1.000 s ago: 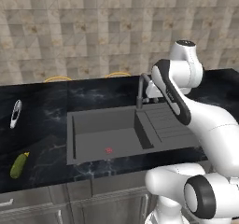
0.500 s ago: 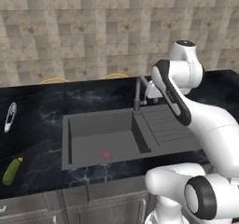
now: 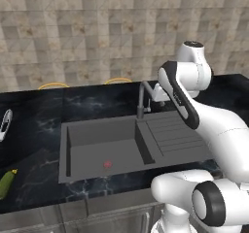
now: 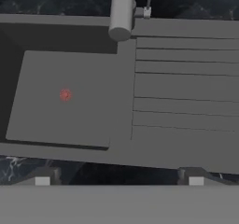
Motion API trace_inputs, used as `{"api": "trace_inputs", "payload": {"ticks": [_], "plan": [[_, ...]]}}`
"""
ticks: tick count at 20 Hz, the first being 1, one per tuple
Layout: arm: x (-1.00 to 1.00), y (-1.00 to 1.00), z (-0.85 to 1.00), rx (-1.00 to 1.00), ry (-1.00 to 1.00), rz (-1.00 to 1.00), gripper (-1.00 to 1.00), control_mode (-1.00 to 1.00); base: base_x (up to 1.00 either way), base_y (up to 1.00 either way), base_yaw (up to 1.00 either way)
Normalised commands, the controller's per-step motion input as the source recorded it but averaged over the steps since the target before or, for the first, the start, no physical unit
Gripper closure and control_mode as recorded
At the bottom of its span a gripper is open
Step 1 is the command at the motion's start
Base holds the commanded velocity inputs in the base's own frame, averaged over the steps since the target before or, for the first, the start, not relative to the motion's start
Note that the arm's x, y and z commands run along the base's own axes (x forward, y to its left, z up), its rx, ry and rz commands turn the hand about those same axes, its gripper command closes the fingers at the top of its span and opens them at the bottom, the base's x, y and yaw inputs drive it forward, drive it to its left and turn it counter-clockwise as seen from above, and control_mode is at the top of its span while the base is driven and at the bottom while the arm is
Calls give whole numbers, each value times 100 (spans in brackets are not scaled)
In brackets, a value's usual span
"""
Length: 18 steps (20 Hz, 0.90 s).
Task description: Turn on the sink faucet. Then move the cucumber from the counter to the sink. Turn off the sink. Move the vegetable from the sink to the pot next to the stove. Finally move the pot to the front center burner.
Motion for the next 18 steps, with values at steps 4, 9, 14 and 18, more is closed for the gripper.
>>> {"api": "trace_inputs", "payload": {"ticks": [4, 9, 14, 18], "plan": [[0, 0, 0, 0, 0, 0, -100, 100, 19, -2, -3], [0, 0, 0, 0, 0, 0, -100, 100, 28, 0, -3], [0, 0, 0, 0, 0, 0, -100, 100, 23, 0, -1], [0, -3, -5, 0, 0, 0, -100, -100, 2, 0, 0]]}}
